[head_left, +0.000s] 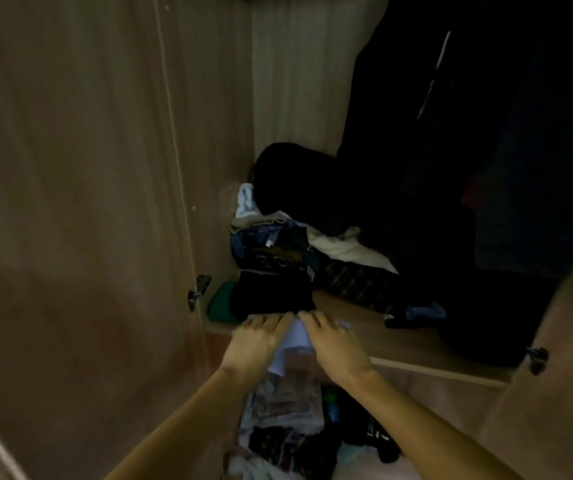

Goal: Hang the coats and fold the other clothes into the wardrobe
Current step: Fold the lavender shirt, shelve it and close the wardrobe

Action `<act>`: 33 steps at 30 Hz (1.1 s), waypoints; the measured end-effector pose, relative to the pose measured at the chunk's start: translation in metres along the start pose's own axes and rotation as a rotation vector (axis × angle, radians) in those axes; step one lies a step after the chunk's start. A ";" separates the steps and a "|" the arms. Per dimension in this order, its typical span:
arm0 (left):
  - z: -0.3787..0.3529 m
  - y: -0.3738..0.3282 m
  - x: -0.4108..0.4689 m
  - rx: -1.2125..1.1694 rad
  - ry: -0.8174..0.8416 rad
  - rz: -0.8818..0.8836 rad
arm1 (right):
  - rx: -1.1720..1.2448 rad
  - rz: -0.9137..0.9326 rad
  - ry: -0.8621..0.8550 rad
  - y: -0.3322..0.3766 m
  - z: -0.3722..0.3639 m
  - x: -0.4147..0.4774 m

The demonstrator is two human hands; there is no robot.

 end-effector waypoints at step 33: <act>-0.122 0.074 0.106 -0.226 -0.037 0.290 | 0.420 -0.261 0.122 -0.055 -0.108 0.107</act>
Point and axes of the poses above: each hand's wrist, its own x-axis towards the middle knuckle, its own z-axis out of the back of the hand, y = z × x, the point moved 2 cm from there along x, towards the middle knuckle, and after that the axes turned 4 degrees about y, right-handed, at the moved point
